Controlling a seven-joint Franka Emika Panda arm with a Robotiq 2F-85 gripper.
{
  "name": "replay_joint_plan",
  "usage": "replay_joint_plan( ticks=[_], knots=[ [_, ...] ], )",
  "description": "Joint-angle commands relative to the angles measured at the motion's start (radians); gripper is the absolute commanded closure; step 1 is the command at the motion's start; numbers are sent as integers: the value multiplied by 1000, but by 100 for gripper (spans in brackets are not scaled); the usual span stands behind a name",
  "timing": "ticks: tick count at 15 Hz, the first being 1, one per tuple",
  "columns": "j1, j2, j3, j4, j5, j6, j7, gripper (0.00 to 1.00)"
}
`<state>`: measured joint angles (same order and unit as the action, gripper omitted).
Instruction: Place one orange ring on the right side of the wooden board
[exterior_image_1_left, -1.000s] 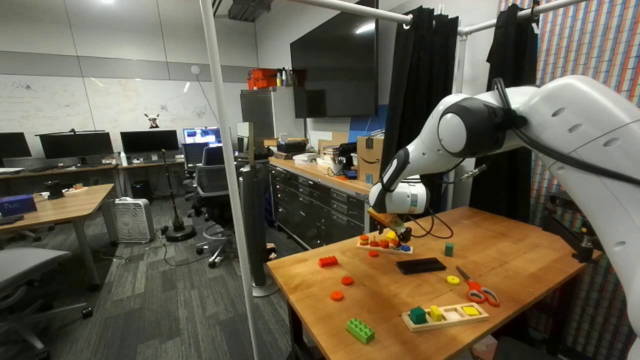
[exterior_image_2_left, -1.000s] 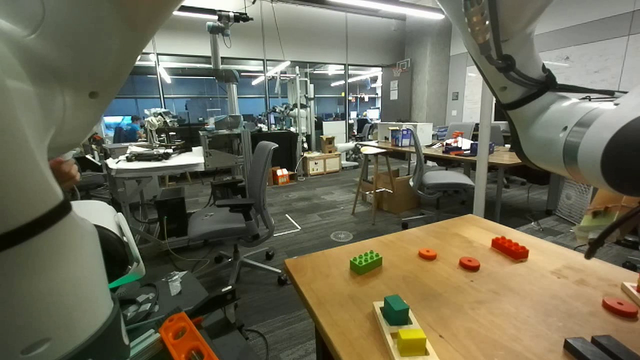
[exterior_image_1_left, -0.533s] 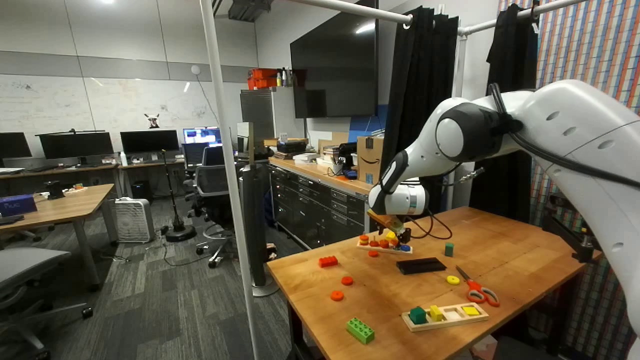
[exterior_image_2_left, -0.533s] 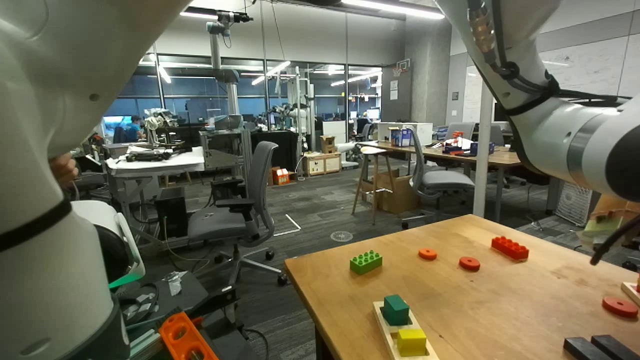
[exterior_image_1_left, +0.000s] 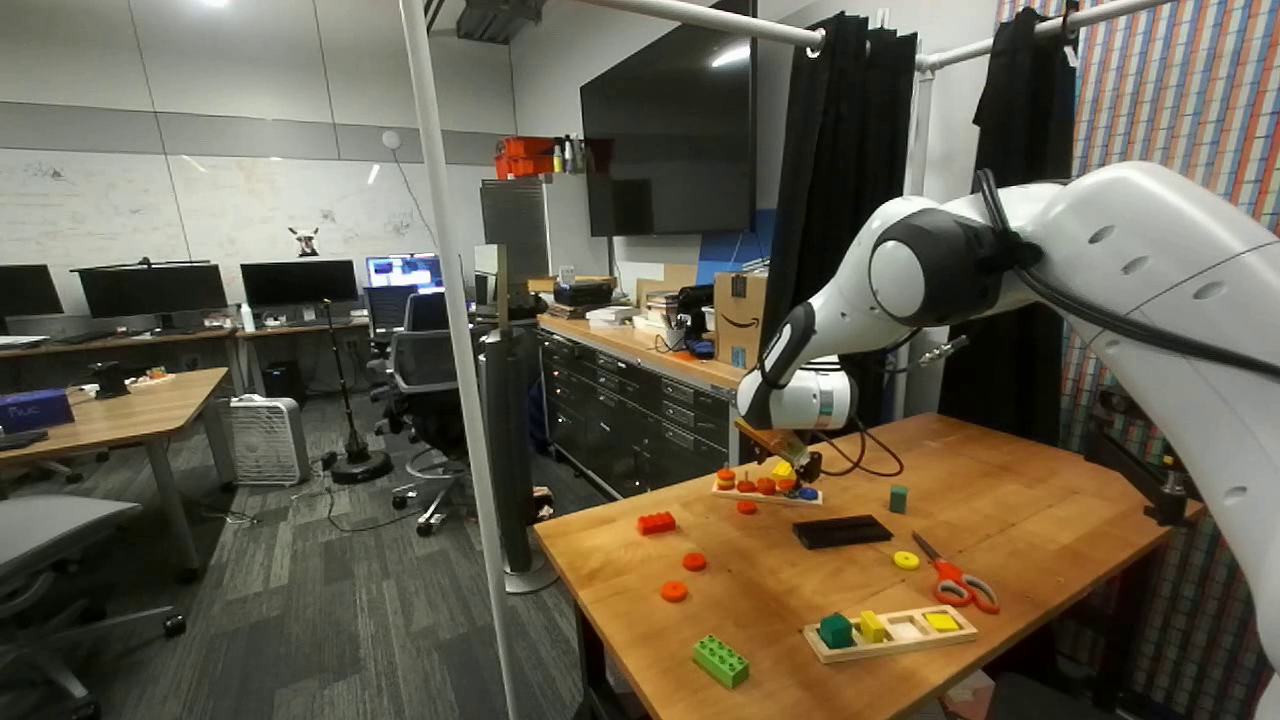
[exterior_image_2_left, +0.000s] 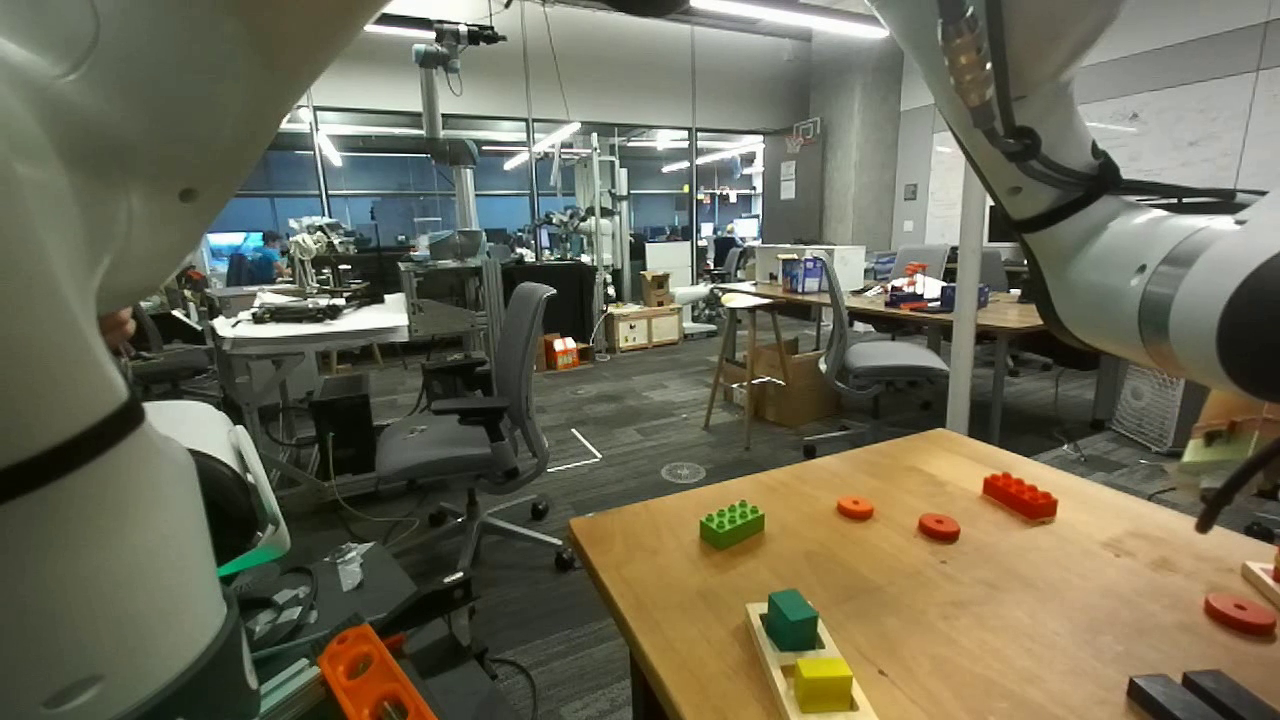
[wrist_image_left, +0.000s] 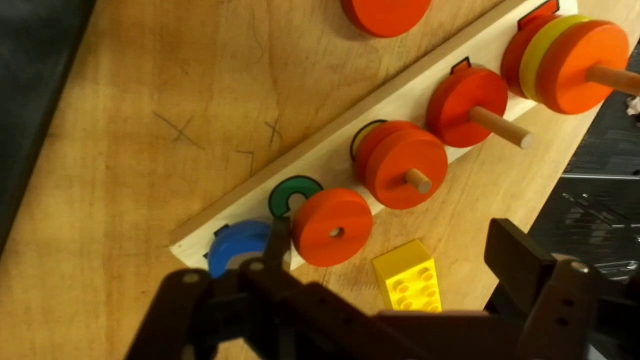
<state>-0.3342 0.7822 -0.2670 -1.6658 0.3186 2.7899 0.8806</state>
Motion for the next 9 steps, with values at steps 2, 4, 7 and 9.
replay_joint_plan(
  ticks=[2,4,7,9],
  knots=[
    [54,-7,-48,4,-22,-51,16,0],
    [81,-17,-61,-12,-38,-62,16,0],
    [93,-40,-41,-35,-31,-70,-6,0],
    [102,-56,-24,-70,-19,-68,-9,0]
  ],
)
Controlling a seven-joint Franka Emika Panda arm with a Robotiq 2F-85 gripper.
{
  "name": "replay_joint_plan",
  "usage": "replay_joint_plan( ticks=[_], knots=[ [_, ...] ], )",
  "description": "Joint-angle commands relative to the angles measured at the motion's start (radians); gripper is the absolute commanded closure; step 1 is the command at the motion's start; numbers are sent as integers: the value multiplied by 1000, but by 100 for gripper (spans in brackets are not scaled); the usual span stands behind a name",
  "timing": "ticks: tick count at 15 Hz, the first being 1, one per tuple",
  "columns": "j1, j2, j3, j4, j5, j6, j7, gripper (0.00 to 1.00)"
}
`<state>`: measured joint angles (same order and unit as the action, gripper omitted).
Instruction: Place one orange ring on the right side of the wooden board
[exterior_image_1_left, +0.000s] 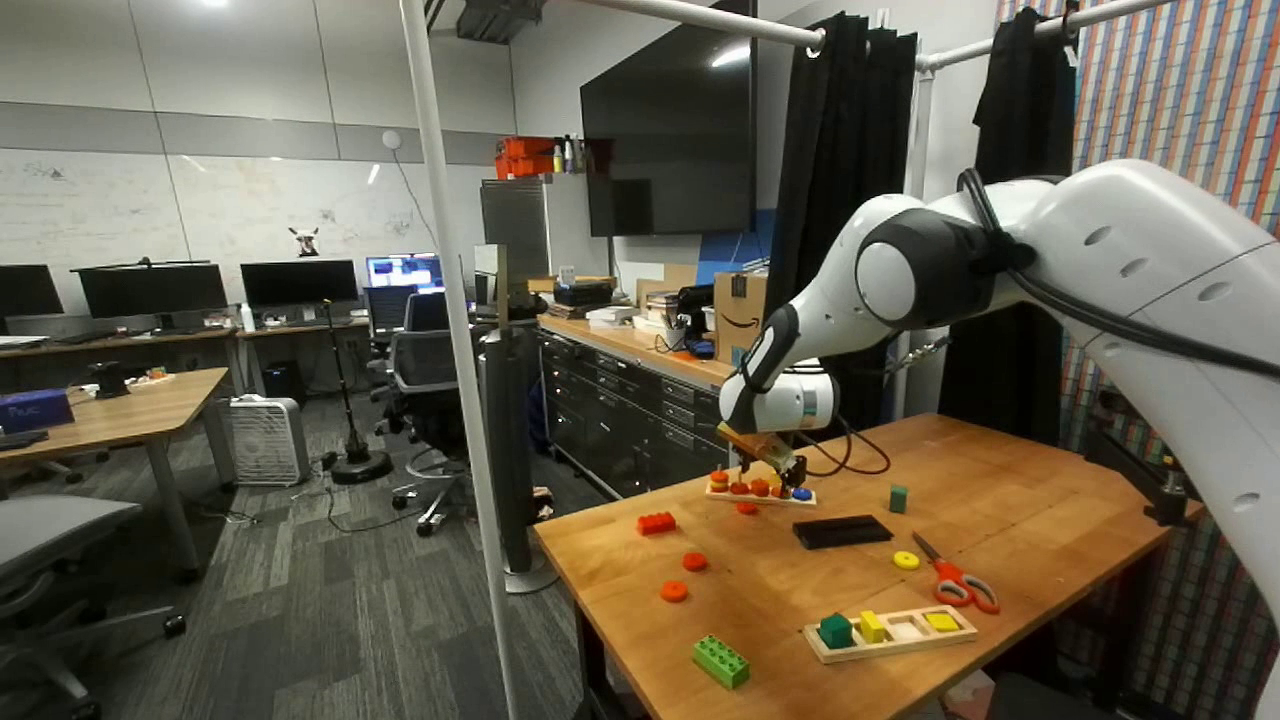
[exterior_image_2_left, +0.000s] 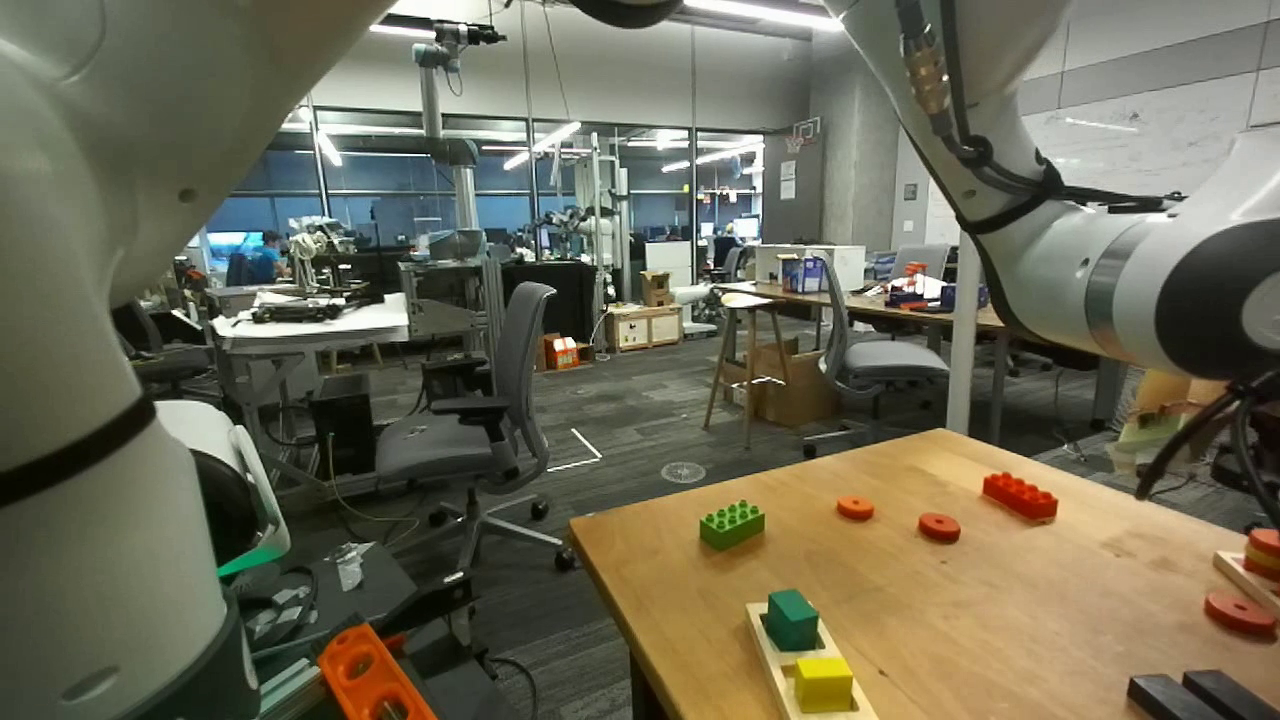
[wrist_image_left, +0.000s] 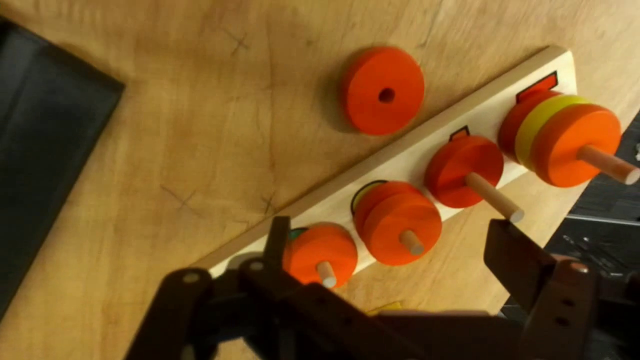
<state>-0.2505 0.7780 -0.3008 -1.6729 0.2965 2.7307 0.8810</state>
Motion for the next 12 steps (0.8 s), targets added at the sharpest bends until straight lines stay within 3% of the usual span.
replay_joint_plan(
  ticks=[1,3,6,9,12],
  knots=[
    [25,-63,13,-88,5,-3,-7,0],
    [69,-103,-11,-176,-10,31,13,0],
    [197,-190,-123,-324,-92,68,73,0],
    [383,-279,-301,-452,-233,172,174,0],
    [580,-365,-478,-517,-389,168,250,0]
  ],
)
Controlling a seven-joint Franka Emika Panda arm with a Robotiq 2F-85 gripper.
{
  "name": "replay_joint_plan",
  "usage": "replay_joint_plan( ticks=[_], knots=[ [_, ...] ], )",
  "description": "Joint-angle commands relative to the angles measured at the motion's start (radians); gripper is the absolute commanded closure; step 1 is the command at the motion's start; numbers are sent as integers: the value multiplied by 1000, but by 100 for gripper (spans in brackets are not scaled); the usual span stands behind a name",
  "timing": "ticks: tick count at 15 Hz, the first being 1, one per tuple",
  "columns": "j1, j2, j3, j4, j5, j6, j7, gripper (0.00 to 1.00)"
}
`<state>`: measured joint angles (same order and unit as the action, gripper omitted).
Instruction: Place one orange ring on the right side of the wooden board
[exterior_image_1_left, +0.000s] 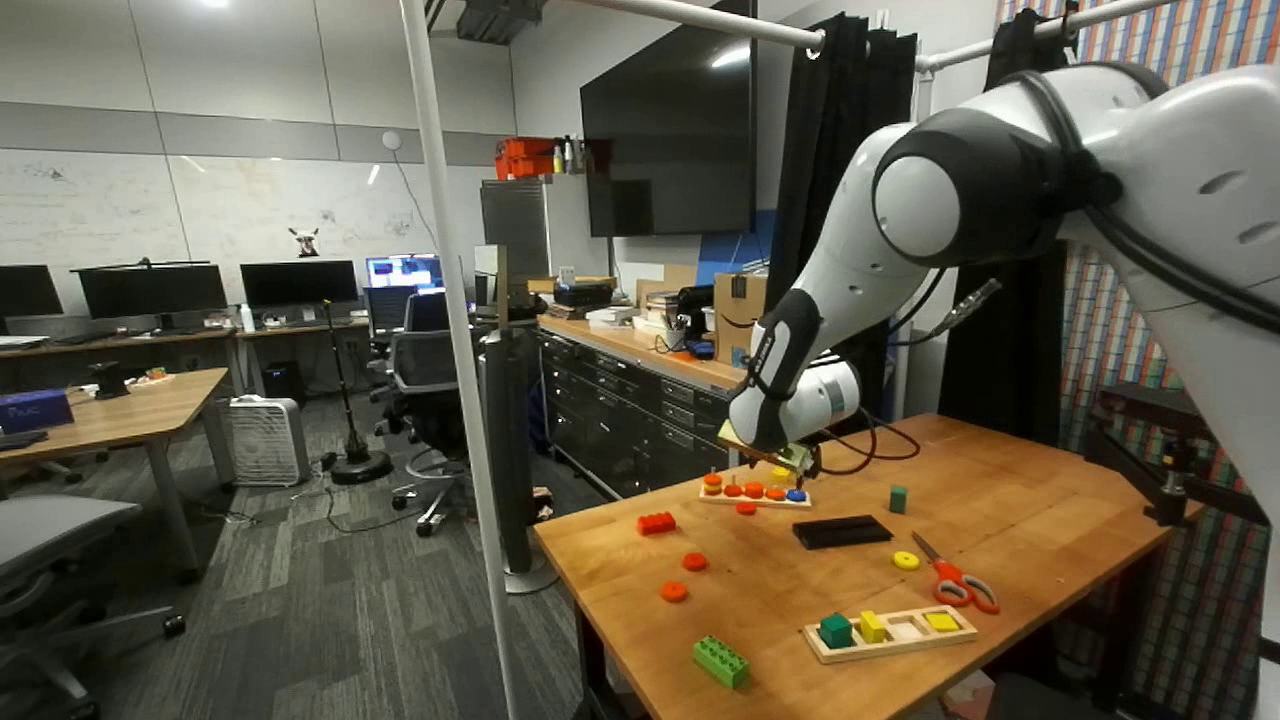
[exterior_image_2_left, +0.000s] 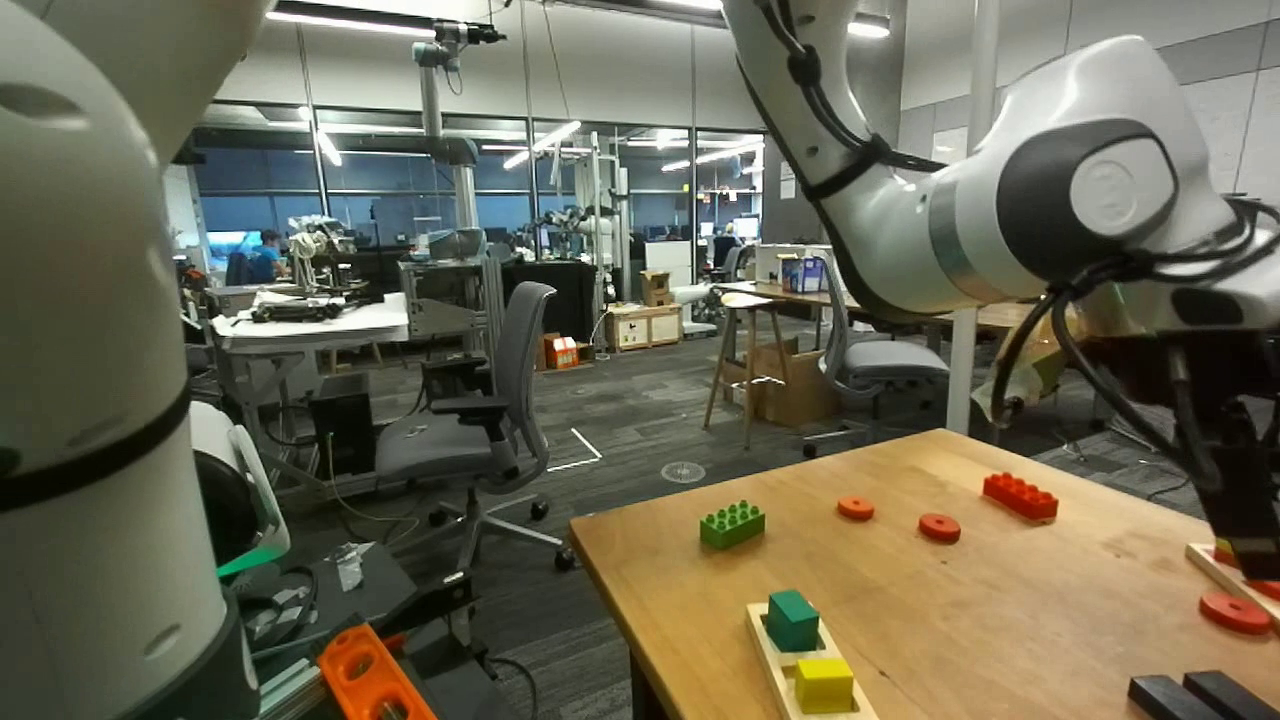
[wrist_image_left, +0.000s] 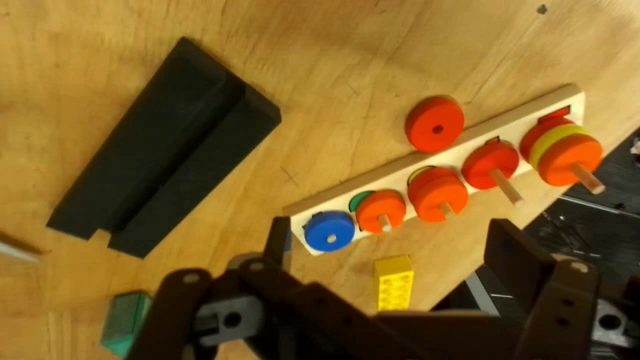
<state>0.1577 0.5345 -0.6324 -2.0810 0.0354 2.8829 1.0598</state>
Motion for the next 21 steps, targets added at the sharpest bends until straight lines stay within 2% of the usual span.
replay_joint_plan(
  ticks=[1,2,5,9,12,13,14,18,20,21],
  knots=[
    [242,-151,-205,-122,-185,-5,95,0],
    [316,-186,-261,-136,-226,-28,93,0],
    [491,-309,-369,-154,-364,-154,86,0],
    [647,-532,-385,-135,-494,-492,15,0],
    [695,-697,-347,-124,-567,-708,-24,0],
    [516,-743,-158,-127,-577,-744,-57,0],
    [483,-785,-114,-134,-568,-782,-101,0],
    [170,-955,185,-186,-441,-892,-341,0],
    [16,-996,301,-192,-330,-945,-472,0],
    [-36,-1015,335,-194,-288,-977,-520,0]
  ],
)
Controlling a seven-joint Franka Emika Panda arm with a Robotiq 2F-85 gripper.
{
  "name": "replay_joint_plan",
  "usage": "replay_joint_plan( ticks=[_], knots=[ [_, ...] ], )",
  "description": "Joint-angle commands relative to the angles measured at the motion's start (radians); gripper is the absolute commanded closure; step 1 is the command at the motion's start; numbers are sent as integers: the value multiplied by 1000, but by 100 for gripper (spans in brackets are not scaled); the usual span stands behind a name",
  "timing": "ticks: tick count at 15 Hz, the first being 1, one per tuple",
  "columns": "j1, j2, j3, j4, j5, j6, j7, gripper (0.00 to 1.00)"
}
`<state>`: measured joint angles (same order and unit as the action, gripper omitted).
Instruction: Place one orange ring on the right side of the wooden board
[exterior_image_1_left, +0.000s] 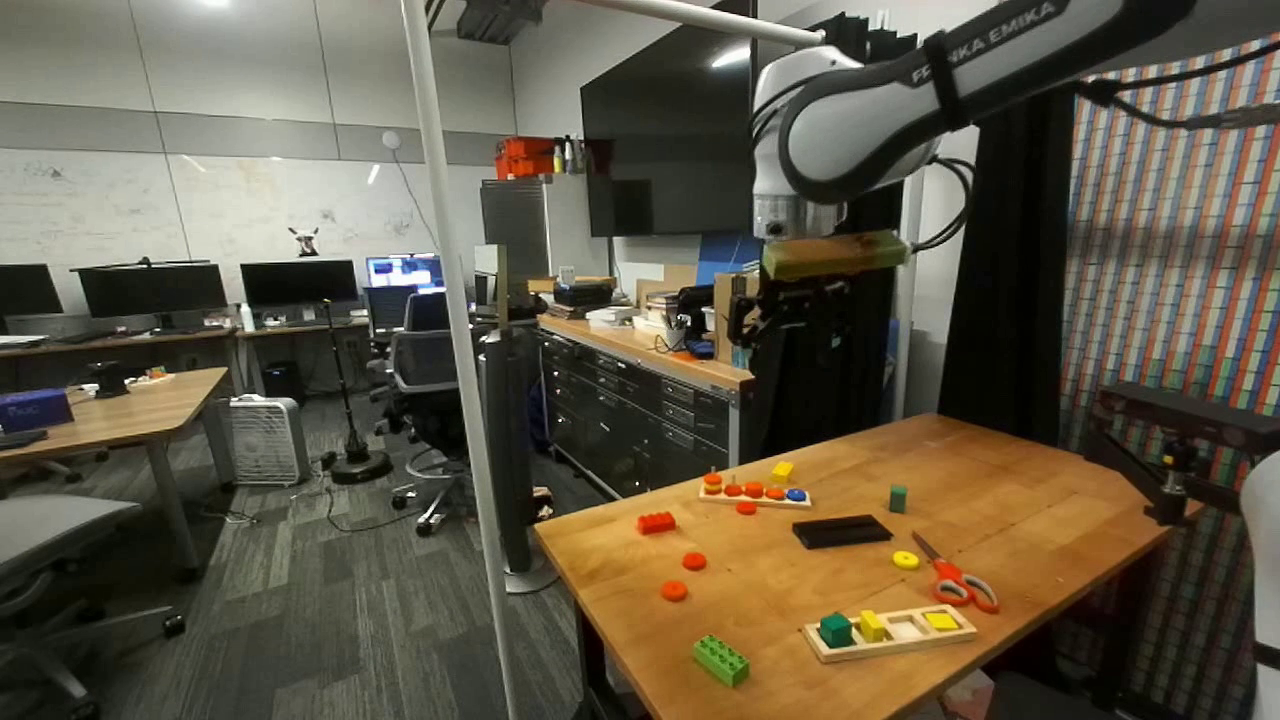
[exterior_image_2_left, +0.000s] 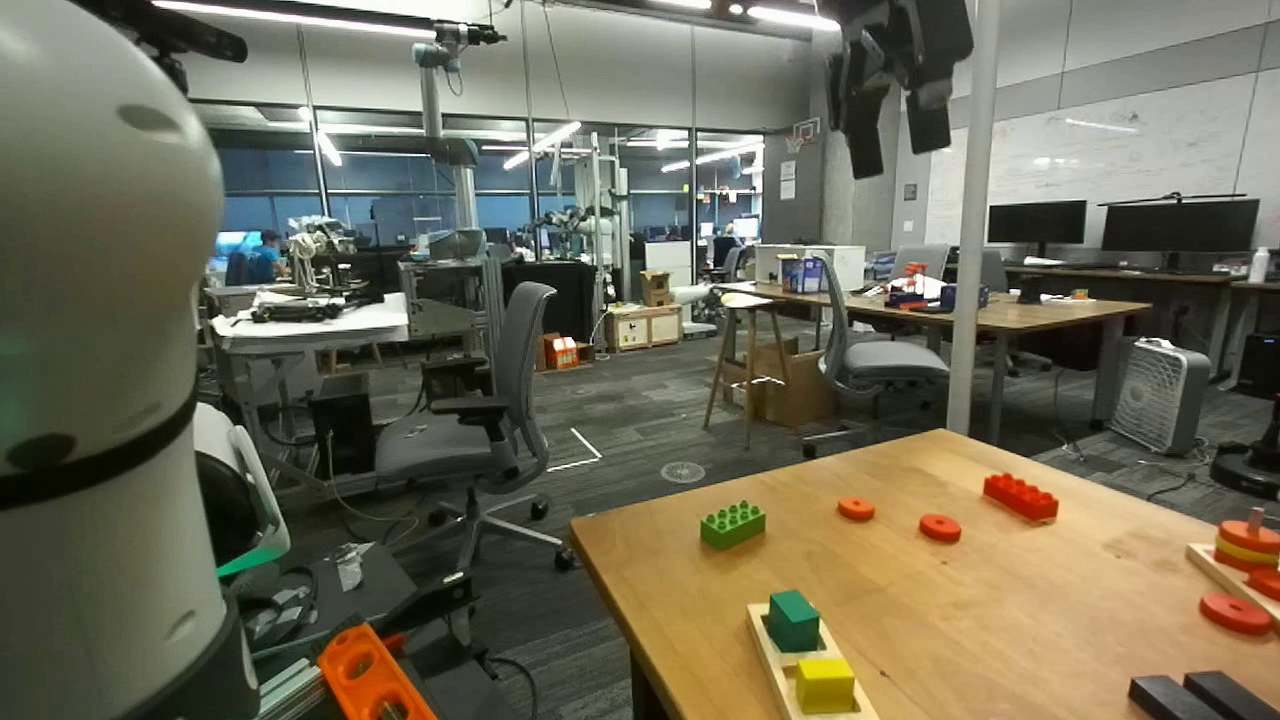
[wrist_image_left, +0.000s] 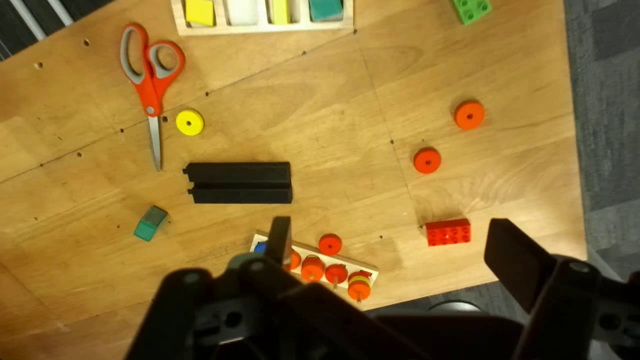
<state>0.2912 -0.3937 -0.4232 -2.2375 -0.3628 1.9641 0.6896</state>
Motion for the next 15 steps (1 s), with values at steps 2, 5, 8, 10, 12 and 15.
replay_joint_plan(
  ticks=[2,5,8,10,12,15],
  knots=[
    [-268,-129,183,-63,175,-93,-215,0],
    [-378,-185,239,-117,202,-94,-269,0],
    [-433,-226,244,-165,216,-98,-356,0],
    [-447,-249,238,-188,236,-117,-423,0],
    [-461,-271,242,-209,243,-136,-467,0],
    [-480,-236,254,-197,237,-137,-465,0]
  ],
)
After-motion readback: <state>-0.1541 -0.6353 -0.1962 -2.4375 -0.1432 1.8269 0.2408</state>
